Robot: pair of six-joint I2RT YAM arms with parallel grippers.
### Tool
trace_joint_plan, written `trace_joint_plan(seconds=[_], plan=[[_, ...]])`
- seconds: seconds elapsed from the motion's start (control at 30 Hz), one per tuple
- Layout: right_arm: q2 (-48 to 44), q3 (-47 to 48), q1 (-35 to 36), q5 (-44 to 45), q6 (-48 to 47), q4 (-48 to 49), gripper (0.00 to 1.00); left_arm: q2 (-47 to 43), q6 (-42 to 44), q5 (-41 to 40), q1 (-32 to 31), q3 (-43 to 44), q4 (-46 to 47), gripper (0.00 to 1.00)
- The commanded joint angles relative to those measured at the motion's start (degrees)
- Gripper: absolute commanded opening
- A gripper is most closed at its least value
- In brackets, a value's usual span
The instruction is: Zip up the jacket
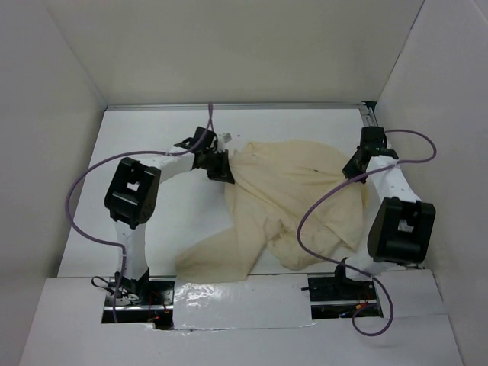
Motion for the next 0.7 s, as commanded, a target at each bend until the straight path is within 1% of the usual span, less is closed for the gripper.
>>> trace_joint_plan(seconds=[0.0,0.03,0.07,0.1,0.13,0.17,0.2,0.23,0.27,0.3,0.37,0.4,0.43,0.47,0.5,0.53,0.57,0.6,0.63,0.67], plan=[[7.3,8.4,-2.2,-6.7,-6.0,3.8,0.0,-3.7,8.7,-0.2,5.4,-1.0,0.6,0.0],[11.8,12.5,-3.0,-9.3,-7.7,4.0,0.0,-3.3,9.4,0.0,6.2,-1.0,0.5,0.0],[14.2,15.1,-3.5,-15.4,-10.3,3.7,0.0,-2.8,11.8,2.0,7.1,-0.5,0.6,0.0],[16.8,17.7,-3.8,-19.6,-12.2,3.3,0.0,-2.3,12.5,2.2,8.4,-0.1,0.6,0.0],[21.8,22.9,-4.6,-23.0,-13.9,2.8,0.0,-0.9,13.0,2.3,8.9,0.9,0.7,0.0],[24.1,28.1,-4.9,-26.8,-14.4,1.8,0.0,0.6,15.7,3.9,10.2,1.5,0.7,0.0],[26.6,30.9,-5.1,-28.7,-15.2,1.3,0.0,1.5,16.2,3.5,10.8,2.3,0.2,0.0],[30.9,33.4,-5.5,-29.8,-16.4,0.6,0.0,2.3,16.7,3.8,11.4,4.3,-0.2,0.0],[32.9,36.3,-5.7,-29.6,-16.9,-1.2,0.05,3.2,17.6,4.6,12.1,5.2,-0.6,0.0],[36.0,41.2,-5.8,-28.2,-17.3,-1.7,0.16,4.5,17.7,6.3,13.7,6.1,-0.8,0.0],[37.5,44.2,-5.5,-25.3,-17.6,-2.1,0.18,5.8,18.1,7.1,15.4,9.9,-2.0,0.0],[37.2,45.6,-5.3,-23.6,-18.4,-2.0,0.3,7.1,18.1,8.8,17.0,11.3,-2.7,0.0],[36.6,45.7,-5.0,-22.6,-19.8,-2.0,0.41,7.7,18.2,10.0,17.8,14.6,-4.3,0.0],[35.6,45.6,-3.7,-21.8,-20.7,-1.8,0.49,8.3,18.2,11.0,18.6,16.3,-5.1,0.0],[33.0,44.1,-2.9,-20.5,-21.3,-1.4,0.65,8.7,18.0,11.7,19.4,17.5,-5.8,0.1],[31.2,42.8,-1.9,-15.1,-21.3,-0.7,0.74,8.6,17.7,11.6,19.7,19.2,-6.5,0.2],[29.7,41.5,0.1,-12.2,-20.9,0.4,0.91,8.4,17.4,10.9,19.7,19.8,-6.8,0.31],[26.4,39.2,1.2,-9.1,-20.1,0.2,1.0,7.5,16.7,9.9,19.7,20.0,-7.1,0.82],[24.9,37.9,2.4,-6.3,-19.5,-0.4,1.0,6.9,15.8,9.4,19.7,19.8,-7.3,0.99],[23.5,36.3,4.9,-5.7,-19.1,-0.8,1.0,6.0,15.3,9.4,19.6,19.3,-7.8,0.99]])
